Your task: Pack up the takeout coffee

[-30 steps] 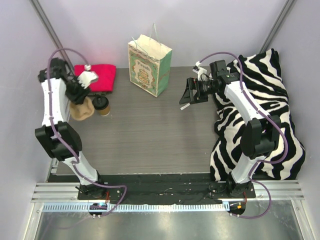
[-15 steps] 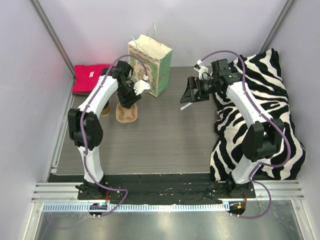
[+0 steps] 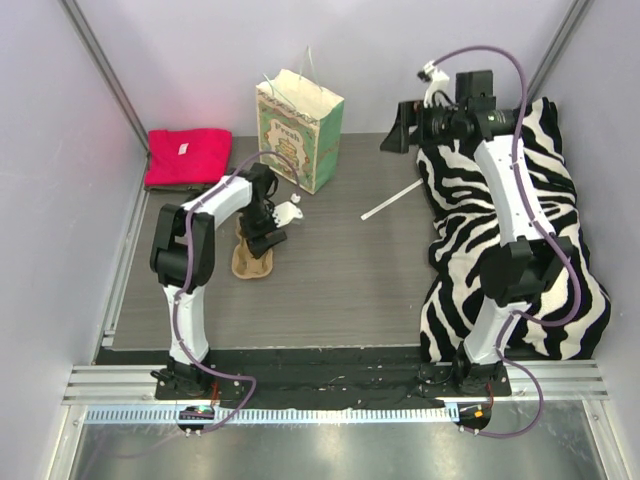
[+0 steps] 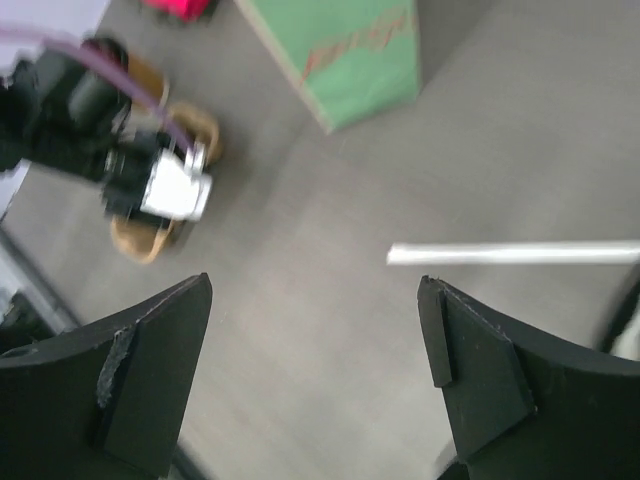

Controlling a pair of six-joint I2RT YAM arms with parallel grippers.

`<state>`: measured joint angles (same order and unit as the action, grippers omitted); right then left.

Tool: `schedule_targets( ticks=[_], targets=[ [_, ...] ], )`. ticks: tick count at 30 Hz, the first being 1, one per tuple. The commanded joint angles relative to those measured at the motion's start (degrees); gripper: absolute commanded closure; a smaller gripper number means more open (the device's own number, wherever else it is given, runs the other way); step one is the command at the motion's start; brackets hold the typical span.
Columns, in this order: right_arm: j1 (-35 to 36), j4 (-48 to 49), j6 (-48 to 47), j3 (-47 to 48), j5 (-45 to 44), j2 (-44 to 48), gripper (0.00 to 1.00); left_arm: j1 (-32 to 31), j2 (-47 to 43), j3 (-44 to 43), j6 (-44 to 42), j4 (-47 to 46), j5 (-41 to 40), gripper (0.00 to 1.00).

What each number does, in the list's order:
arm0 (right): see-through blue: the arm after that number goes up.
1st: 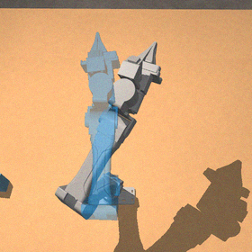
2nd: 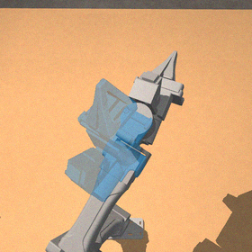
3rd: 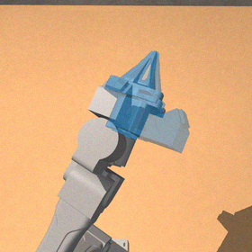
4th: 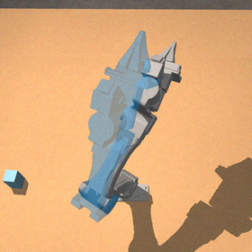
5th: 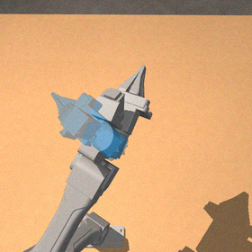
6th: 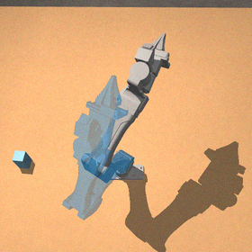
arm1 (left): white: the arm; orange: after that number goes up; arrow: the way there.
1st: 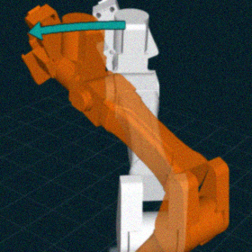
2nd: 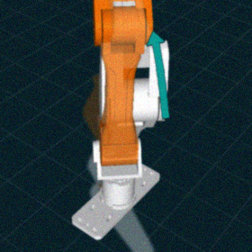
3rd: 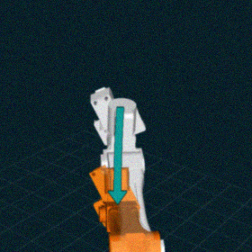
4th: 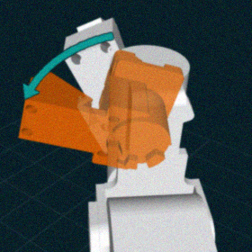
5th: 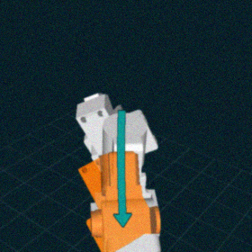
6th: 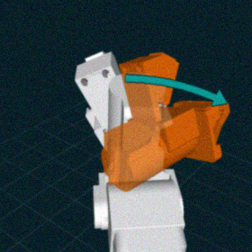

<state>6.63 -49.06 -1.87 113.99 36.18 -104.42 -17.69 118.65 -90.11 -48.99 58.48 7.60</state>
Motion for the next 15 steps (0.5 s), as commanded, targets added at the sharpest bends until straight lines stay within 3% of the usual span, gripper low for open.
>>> schedule_targets(
  ticks=[1, 4, 8, 15],
  targets=[
    [0.2, 6.2, -1.5, 13.7, -3.7, -6.2, 0.06, -0.1, -4.9, -1.1, 1.5, -0.2, 1.3, 0.21],
    [0.5, 13.3, 3.5, 20.5, -6.0, -9.7, 0.06, -0.1, -6.8, -2.5, 2.6, 1.0, 2.8, 0.16],
    [2.4, 27.4, 9.9, 20.7, -8.4, -13.4, 0.04, -0.1, -11.5, -3.5, 4.7, 0.8, 8.1, 0.01],
    [7.2, 38.5, 10.8, 32.4, -14.4, -26.8, 0.02, -0.1, -15.1, -8.6, 9.0, 1.9, 11.2, 0.0]
  ],
)
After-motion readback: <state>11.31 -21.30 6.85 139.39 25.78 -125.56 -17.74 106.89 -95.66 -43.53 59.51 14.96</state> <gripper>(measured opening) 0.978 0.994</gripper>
